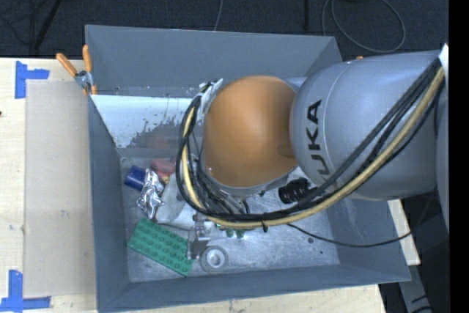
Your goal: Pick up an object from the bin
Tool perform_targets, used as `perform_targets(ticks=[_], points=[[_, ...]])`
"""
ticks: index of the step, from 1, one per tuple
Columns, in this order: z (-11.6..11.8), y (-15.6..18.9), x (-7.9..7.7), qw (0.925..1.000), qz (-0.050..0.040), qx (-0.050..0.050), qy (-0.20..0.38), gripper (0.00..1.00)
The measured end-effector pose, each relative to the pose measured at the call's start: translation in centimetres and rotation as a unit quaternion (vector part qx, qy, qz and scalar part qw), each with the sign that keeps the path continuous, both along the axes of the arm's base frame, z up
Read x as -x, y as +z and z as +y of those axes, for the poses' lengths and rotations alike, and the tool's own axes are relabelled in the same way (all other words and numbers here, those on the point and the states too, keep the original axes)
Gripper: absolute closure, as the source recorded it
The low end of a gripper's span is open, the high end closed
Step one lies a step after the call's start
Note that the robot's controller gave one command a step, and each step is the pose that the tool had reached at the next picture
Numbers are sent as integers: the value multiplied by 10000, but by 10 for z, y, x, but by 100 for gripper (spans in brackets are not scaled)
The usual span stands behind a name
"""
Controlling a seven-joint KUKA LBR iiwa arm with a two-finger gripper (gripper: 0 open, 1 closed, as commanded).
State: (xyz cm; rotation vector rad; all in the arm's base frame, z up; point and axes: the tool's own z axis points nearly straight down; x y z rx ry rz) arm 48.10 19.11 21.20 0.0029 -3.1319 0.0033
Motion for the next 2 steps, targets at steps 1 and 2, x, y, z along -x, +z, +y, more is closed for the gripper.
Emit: perform_targets(ticks=[1,2], points=[[-22,-137,-19,9892,-73,-50,1465,0],[-23,-135,-21,9896,-87,-48,1432,100]])
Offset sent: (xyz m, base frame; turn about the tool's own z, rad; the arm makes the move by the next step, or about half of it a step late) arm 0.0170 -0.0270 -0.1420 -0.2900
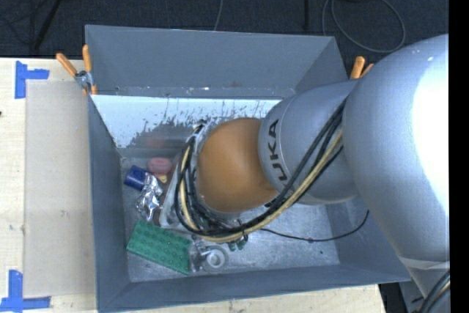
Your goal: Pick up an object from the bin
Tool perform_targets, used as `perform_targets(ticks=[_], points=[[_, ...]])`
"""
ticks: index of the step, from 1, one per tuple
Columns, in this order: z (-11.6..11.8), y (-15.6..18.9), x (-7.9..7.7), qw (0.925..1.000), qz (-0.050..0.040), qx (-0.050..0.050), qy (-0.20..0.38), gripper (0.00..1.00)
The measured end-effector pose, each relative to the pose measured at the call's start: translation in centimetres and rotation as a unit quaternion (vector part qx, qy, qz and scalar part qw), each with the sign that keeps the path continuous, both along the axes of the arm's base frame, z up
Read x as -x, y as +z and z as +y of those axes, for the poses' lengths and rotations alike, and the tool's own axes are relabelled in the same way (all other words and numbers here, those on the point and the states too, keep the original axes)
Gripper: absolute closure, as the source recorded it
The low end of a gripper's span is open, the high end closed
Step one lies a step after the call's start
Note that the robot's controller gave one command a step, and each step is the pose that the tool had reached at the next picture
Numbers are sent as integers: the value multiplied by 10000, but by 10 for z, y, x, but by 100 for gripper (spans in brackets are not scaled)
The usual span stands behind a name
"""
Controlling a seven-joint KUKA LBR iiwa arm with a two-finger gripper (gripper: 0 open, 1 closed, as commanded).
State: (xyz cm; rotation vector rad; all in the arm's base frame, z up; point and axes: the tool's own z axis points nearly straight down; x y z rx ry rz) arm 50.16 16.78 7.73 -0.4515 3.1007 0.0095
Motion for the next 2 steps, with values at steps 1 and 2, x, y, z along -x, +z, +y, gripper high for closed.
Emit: perform_targets(ticks=[1,2], points=[[-15,77,5,9896,22,38,1435,100],[-27,149,-2,9924,5,38,1233,100]])
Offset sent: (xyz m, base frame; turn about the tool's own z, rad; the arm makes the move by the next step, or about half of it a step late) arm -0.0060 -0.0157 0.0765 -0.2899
